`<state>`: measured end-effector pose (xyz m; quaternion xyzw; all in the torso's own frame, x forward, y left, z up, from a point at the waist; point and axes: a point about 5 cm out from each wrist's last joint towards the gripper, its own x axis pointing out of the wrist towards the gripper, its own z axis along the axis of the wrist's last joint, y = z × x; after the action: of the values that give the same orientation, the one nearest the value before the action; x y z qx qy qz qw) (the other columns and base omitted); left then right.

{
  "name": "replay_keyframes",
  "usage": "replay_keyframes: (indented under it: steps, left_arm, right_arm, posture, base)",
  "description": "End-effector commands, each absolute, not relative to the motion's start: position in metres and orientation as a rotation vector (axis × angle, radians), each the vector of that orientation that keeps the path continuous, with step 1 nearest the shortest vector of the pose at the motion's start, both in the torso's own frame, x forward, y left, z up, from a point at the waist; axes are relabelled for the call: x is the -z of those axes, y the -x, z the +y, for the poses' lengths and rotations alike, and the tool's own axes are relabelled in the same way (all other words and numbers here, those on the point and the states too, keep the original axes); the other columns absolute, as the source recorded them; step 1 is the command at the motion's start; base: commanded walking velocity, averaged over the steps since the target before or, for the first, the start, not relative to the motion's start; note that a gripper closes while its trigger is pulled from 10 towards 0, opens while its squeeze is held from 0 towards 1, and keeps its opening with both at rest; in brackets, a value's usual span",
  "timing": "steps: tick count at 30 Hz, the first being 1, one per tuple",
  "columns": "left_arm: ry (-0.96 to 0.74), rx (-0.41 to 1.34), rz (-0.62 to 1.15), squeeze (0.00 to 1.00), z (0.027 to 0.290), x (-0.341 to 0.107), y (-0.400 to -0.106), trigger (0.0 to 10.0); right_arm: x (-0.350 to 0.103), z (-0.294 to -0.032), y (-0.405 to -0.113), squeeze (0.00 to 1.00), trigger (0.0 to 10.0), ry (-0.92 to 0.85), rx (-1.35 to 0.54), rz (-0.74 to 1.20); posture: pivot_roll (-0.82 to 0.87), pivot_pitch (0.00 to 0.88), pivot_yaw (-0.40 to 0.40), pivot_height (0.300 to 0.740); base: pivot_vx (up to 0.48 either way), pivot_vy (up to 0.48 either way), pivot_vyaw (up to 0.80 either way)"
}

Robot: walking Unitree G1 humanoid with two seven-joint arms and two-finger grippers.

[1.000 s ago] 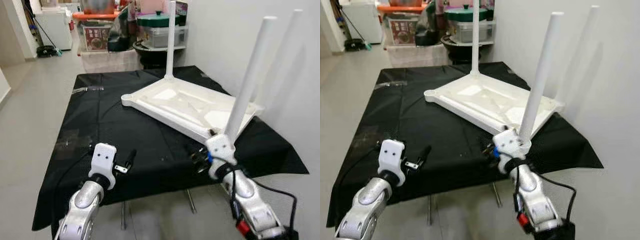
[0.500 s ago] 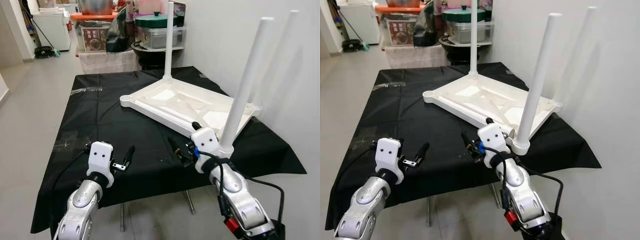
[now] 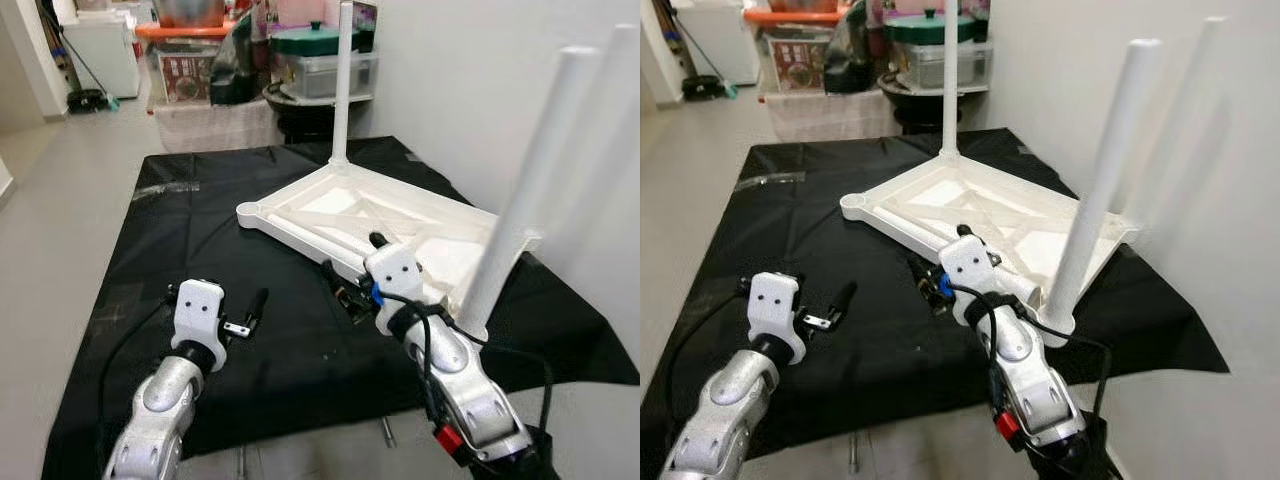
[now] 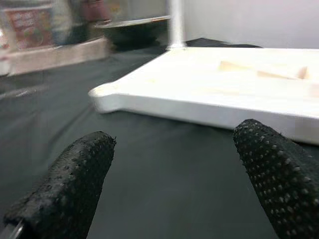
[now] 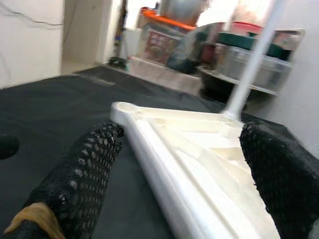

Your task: Building children table

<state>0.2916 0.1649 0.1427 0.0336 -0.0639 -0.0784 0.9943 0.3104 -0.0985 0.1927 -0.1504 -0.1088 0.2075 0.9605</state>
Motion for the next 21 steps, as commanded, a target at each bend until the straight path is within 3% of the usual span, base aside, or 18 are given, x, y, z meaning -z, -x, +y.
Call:
replay_keyframes:
  steps: [1, 11, 17, 19, 21]
  left_arm:
    - [-0.064, 0.181, -0.14, 0.0, 0.158, -0.145, -0.293, 10.0]
    - [-0.063, 0.184, -0.14, 0.0, 0.158, -0.144, -0.293, 10.0]
    - [-0.076, 0.175, -0.125, 0.0, 0.159, -0.142, -0.293, 10.0]
    - [-0.079, 0.174, -0.124, 0.0, 0.159, -0.142, -0.293, 10.0]
    - [-0.089, 0.168, -0.122, 0.0, 0.16, -0.141, -0.293, 10.0]
  right_arm:
    - [-0.186, -0.106, -0.311, 0.0, 10.0, 0.311, -0.396, -0.179]
    - [-0.183, -0.107, -0.312, 0.0, 10.0, 0.33, -0.434, -0.158]
    - [-0.17, -0.107, -0.309, 0.0, 10.0, 0.331, -0.519, -0.06]
    - [-0.164, -0.112, -0.31, 0.0, 10.0, 0.287, -0.49, 0.002]
    - [-0.163, -0.134, -0.314, 0.0, 10.0, 0.163, -0.343, 0.136]
  posture:
    - [0.06, 0.0, -0.025, 0.74]
    - [0.06, 0.0, -0.03, 0.74]
    - [0.06, 0.0, -0.031, 0.74]
    - [0.06, 0.0, -0.033, 0.74]
    - [0.05, 0.0, -0.034, 0.74]
  base:
    - [0.352, 0.0, 0.0]
    - [0.33, 0.0, 0.0]
    - [0.0, 0.0, 0.0]
    - [0.0, 0.0, 0.0]
    - [0.0, 0.0, 0.0]
